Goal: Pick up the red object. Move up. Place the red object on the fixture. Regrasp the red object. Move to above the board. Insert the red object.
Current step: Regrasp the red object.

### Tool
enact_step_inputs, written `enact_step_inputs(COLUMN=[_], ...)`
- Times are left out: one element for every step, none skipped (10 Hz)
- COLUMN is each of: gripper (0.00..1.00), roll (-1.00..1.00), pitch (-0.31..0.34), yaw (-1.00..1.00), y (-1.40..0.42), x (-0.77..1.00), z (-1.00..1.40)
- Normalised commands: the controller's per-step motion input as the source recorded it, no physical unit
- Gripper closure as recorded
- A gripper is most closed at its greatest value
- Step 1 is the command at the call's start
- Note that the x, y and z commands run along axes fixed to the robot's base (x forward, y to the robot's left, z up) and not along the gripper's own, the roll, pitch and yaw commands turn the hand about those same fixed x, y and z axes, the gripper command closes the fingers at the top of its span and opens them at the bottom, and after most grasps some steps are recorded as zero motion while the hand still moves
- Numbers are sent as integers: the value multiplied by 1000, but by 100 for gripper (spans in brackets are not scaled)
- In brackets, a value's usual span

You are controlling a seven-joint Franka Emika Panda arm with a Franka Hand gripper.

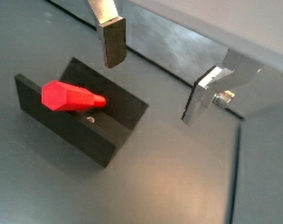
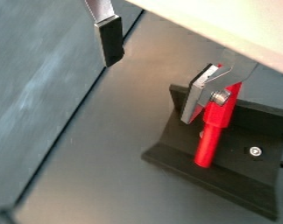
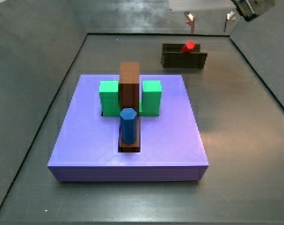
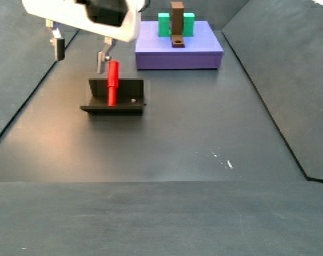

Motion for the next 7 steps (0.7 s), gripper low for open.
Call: enact_step_inputs(gripper=[0, 0, 0, 0, 0, 0, 0], roll=[603, 909, 963, 877, 934, 1000, 1000], pitch=[0, -37, -174, -334, -486, -529, -389], yaw=[891, 694, 623, 529, 311, 271, 254], y=[0, 0, -57, -234, -271, -354, -440], x=[0, -143, -291, -260, -440, -383, -289], z=[-103, -146, -103, 54, 14, 9, 9])
